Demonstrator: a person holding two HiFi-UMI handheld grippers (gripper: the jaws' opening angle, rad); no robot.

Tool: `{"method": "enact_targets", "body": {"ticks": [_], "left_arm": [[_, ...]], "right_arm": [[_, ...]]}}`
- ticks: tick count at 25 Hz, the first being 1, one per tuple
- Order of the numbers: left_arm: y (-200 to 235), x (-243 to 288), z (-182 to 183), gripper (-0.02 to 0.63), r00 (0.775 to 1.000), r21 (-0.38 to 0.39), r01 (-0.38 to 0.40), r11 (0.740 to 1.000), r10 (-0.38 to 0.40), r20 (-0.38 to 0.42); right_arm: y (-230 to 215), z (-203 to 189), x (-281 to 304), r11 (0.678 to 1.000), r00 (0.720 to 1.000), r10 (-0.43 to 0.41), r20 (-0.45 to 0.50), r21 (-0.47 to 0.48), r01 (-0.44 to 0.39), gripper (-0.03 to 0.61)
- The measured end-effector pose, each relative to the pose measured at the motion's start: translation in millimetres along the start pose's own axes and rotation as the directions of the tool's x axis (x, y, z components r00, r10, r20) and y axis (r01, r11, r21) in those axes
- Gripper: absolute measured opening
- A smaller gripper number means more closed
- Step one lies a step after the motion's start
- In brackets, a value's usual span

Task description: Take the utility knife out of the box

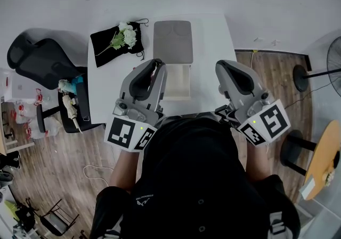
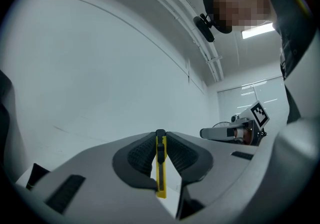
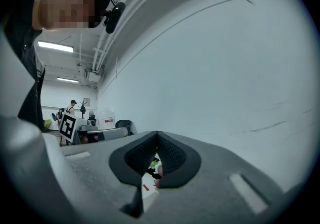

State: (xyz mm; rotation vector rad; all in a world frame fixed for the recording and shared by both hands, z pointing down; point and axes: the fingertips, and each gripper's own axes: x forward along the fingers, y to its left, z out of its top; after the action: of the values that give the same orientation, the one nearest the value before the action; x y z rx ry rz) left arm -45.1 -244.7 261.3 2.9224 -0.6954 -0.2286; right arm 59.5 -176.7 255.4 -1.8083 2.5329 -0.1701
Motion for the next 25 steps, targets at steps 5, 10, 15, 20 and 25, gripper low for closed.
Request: {"method": "enact_targets", "body": {"ticks": [5, 10, 15, 20, 25], "left_arm": [[-1.0, -0.4, 0.8, 0.063, 1.000, 0.001, 0.000, 1.000, 0.000, 0.000], [3.3, -4.1, -0.7, 0.063, 1.000, 0.000, -0.014, 1.000, 0.014, -0.001], [6.2, -5.9, -2.1, 0.063, 1.000, -0.005, -0.022, 1.000, 0.022, -0.004], [6.1, -5.9, -3.1, 0.063, 1.000, -0.007, -0.010, 1.000, 0.010, -0.009], [3.9, -2.6, -3.2, 0.063, 1.000, -0.005, 0.011, 1.000, -0.011, -0.009]], "right_arm": [[1.4, 0.8, 1.5, 1.000, 1.000, 0.005, -0.001, 0.002, -0.005, 0.005], [1.9, -2.8, 5.8, 1.000, 1.000, 0.016, -0.008, 0.004, -0.016, 0.005], [1.7, -3.6, 9.1, 1.000, 1.000, 0.020, -0.011, 0.003, -0.020, 0.005], [2.0, -2.9, 9.4, 1.000, 1.000, 0.012, -0.009, 0.004, -0.012, 0.005], [0.0, -4.6, 7.7, 1.000, 1.000, -0.001, -0.012, 0.006, 0.002, 0.005]]}}
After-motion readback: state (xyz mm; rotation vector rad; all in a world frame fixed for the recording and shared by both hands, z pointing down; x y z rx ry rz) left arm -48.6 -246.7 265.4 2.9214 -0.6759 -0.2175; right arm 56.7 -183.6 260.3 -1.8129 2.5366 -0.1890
